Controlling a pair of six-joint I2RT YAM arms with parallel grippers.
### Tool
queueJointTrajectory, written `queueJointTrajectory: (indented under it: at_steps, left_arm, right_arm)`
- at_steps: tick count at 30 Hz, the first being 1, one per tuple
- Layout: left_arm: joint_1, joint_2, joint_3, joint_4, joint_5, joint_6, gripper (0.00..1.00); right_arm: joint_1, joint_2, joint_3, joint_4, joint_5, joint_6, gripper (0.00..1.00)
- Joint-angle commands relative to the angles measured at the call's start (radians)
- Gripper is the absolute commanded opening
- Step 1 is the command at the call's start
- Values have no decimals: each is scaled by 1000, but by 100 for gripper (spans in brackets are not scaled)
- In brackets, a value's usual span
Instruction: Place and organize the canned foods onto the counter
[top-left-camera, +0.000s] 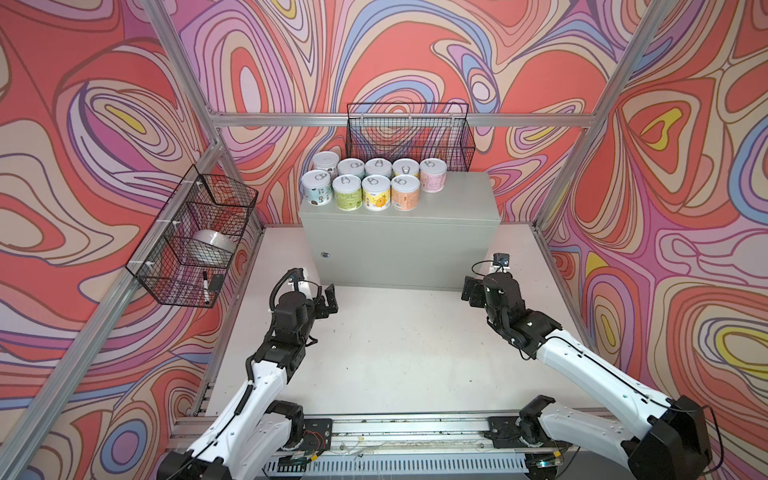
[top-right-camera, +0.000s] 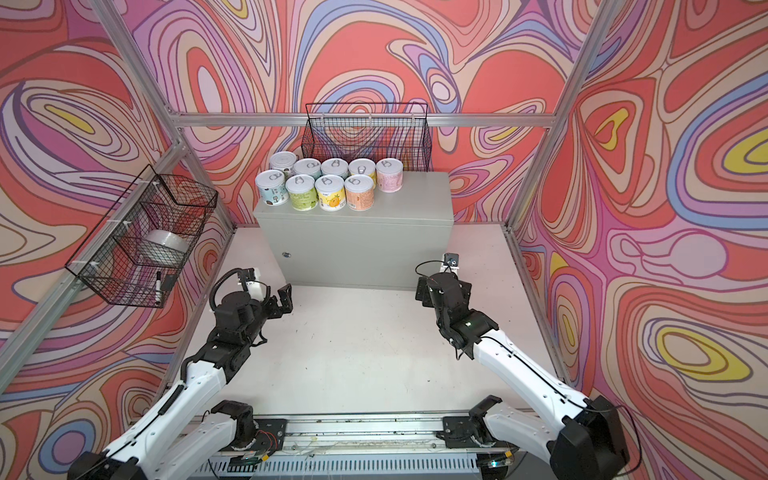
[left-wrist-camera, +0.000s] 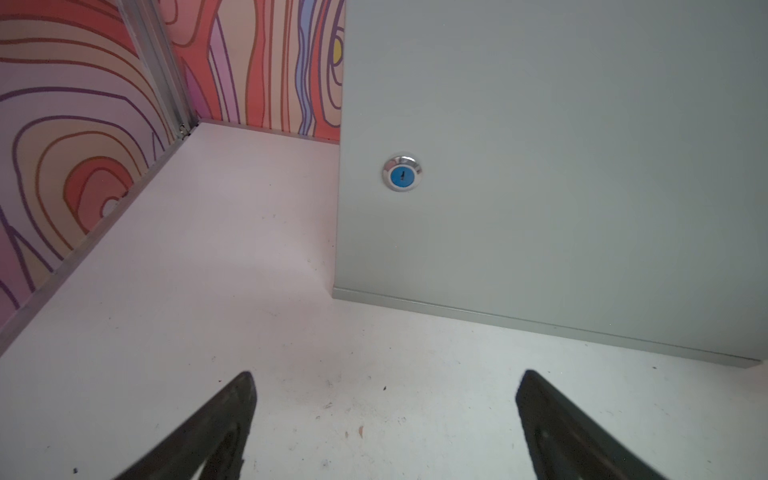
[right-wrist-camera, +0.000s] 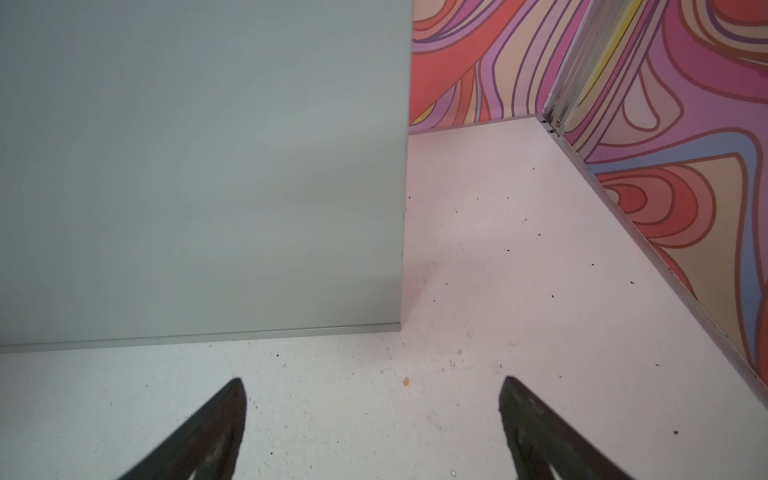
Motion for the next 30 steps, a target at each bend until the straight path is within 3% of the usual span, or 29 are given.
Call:
queueJointTrajectory:
  at_steps: [1,6,9,11,15,18,21,24,27,30]
  left_arm:
    - [-4,20,-60,183,-177,89,100]
    - [-3,85,-98,226,-308,161,100]
    - [48,163,-159,414,-338,172,100]
    - [129,285,-216,617,-273,124,100]
    - [160,577,-254,1004,-174,192,100]
    - [160,543,-271,956,-95,191,100]
    - [156,683,-309,1193,-49,222,100]
    - [154,603,-235,932,-72,208,100]
    - [153,666,-250,1062,-63,232,100]
    - [154,628,-250,1005,-71,216,100]
  right_arm:
    - [-6,25,-23,62,-11,-46,98]
    - [-6,59,-16,89,-12,-83,98]
    - [-5,76,-23,129,-15,-119,98]
    - [-5,91,-42,169,-18,-149,98]
    - [-5,108,-117,286,22,-189,98]
    - [-10,106,-188,387,66,-231,98]
    - [-22,130,-260,530,139,-262,98]
    - [-41,176,-260,604,186,-295,98]
    - [-74,238,-299,782,196,-408,98]
    - [-179,377,-328,1000,156,-437,98]
